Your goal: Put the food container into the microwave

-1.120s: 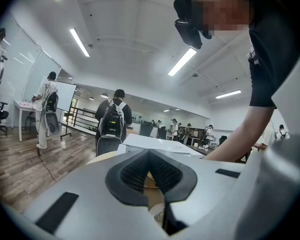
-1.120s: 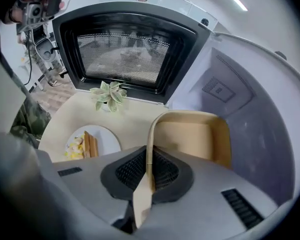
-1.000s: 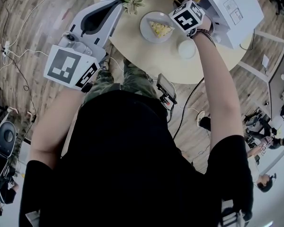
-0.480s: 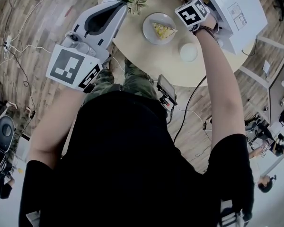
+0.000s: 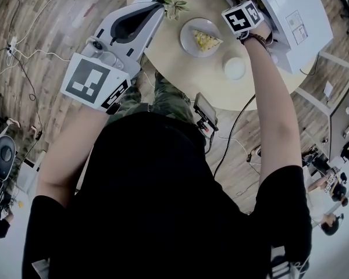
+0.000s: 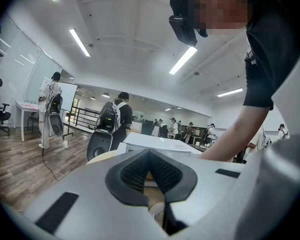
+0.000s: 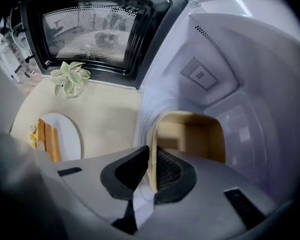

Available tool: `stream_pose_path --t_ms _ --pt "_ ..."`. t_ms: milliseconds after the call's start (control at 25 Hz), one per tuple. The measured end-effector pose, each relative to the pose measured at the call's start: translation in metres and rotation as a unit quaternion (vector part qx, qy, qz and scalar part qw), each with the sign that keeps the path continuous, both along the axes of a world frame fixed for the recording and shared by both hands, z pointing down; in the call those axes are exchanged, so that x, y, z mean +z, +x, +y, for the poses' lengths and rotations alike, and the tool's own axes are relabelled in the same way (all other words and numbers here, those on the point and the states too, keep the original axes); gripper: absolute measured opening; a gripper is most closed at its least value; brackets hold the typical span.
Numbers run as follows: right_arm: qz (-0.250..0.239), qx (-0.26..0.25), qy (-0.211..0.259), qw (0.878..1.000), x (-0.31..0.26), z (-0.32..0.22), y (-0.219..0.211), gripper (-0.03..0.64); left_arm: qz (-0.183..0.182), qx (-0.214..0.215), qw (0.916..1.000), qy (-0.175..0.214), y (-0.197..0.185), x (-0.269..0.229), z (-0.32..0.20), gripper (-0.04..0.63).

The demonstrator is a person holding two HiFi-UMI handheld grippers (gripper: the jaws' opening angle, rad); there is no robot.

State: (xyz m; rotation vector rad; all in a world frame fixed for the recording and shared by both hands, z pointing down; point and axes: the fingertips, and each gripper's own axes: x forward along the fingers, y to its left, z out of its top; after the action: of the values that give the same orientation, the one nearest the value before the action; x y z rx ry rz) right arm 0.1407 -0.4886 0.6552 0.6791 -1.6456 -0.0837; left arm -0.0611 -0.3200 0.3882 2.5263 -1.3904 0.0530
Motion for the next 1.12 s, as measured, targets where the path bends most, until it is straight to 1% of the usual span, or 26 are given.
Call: stream_pose_path --t_ms 280,400,640,920,1040,1120 --pt "0.006 0.003 0.027 1.000 -0.002 -0.006 0.002 0.043 -0.004 -0.002 1.0000 -0.002 -0.002 0.001 0.003 0.018" --pt "0.006 0.003 0.047 0.999 -0.007 -0.008 0.002 0.071 -0.006 -0.001 1.0000 -0.002 -0.003 0.000 0.006 0.018" --pt "-0.002 -0.014 0.091 0.996 -0.029 -0.002 -0.006 0.078 -0.008 0.004 1.0000 0.000 -0.003 -0.004 0.010 0.019" --pt "-0.023 -0.022 0.125 0.992 -0.065 0.038 -0.012 0.077 -0.005 0.023 0.9996 0.016 0.006 -0.017 0.013 0.018" --pt "-0.044 -0.021 0.122 0.991 -0.083 0.068 -0.015 0.067 0.000 0.033 0.9991 0.026 0.010 -0.026 0.014 0.018" --pt "-0.061 -0.021 0.120 0.991 -0.095 0.090 -0.018 0.044 0.004 0.040 0.9986 0.035 0.014 -0.033 0.016 0.018"
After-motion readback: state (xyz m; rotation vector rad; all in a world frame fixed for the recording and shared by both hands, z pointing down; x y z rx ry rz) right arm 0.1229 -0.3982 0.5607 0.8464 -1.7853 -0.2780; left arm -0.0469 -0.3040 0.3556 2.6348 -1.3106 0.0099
